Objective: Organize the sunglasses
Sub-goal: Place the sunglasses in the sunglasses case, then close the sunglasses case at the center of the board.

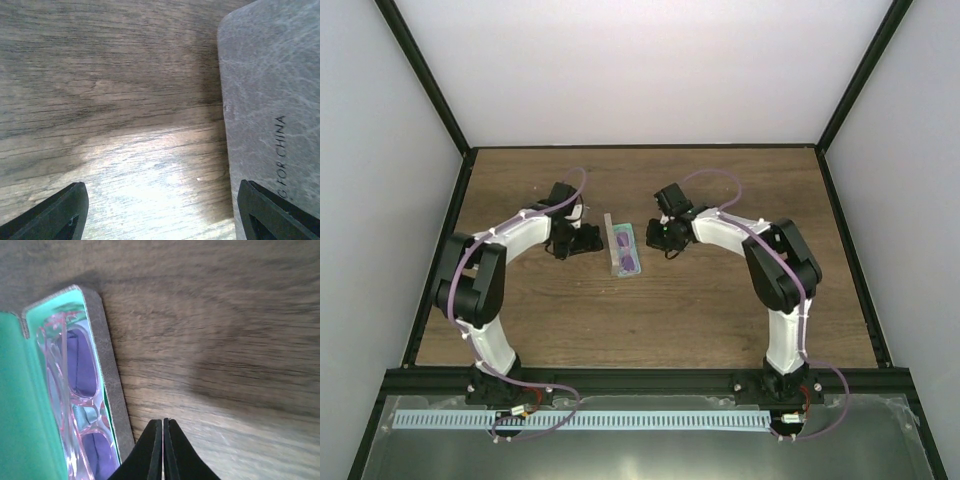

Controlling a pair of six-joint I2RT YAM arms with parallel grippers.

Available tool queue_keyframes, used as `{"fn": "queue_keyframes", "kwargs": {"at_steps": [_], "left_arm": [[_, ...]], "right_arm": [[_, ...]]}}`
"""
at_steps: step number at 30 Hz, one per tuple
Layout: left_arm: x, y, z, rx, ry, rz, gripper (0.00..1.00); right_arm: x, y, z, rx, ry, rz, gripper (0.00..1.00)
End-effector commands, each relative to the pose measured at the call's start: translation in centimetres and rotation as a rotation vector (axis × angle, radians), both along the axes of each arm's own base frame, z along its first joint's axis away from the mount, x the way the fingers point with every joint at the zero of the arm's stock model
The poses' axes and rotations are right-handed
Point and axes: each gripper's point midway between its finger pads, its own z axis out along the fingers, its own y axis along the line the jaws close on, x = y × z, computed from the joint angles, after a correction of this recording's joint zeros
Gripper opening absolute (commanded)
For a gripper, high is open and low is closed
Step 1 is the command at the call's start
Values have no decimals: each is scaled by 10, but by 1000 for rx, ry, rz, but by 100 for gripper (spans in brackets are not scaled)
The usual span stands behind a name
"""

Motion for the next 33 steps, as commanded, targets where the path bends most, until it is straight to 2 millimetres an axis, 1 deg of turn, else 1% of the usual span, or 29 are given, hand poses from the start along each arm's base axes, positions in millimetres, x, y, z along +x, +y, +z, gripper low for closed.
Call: {"fn": "queue_keyframes", "kwargs": {"at_steps": [1, 4, 7, 12, 16, 20, 28, 33], "left_arm": [[0, -2, 22, -25, -34, -8, 83], [1, -4, 29, -34, -43, -9, 83], [1, -6, 29, -49, -35, -8, 83], [1, -16, 31, -105, -26, -14, 83], [2, -19, 37, -121, -32, -18, 83], [3, -21, 38, -131, -28, -18, 83], [2, -29, 30, -126, -8, -32, 83], [4, -34, 31, -128, -11, -44, 83]], "right_arm": [[2, 29, -11, 110, 27, 54, 2], [0, 34, -21, 135, 57, 61, 1], [-4, 37, -27, 159, 78, 69, 1], [-8, 39, -34, 173, 104, 73, 1], [-10, 40, -36, 180, 115, 77, 1], [-11, 41, -39, 187, 123, 81, 1], [-20, 41, -46, 202, 153, 85, 1], [-21, 40, -46, 201, 155, 84, 1]]}}
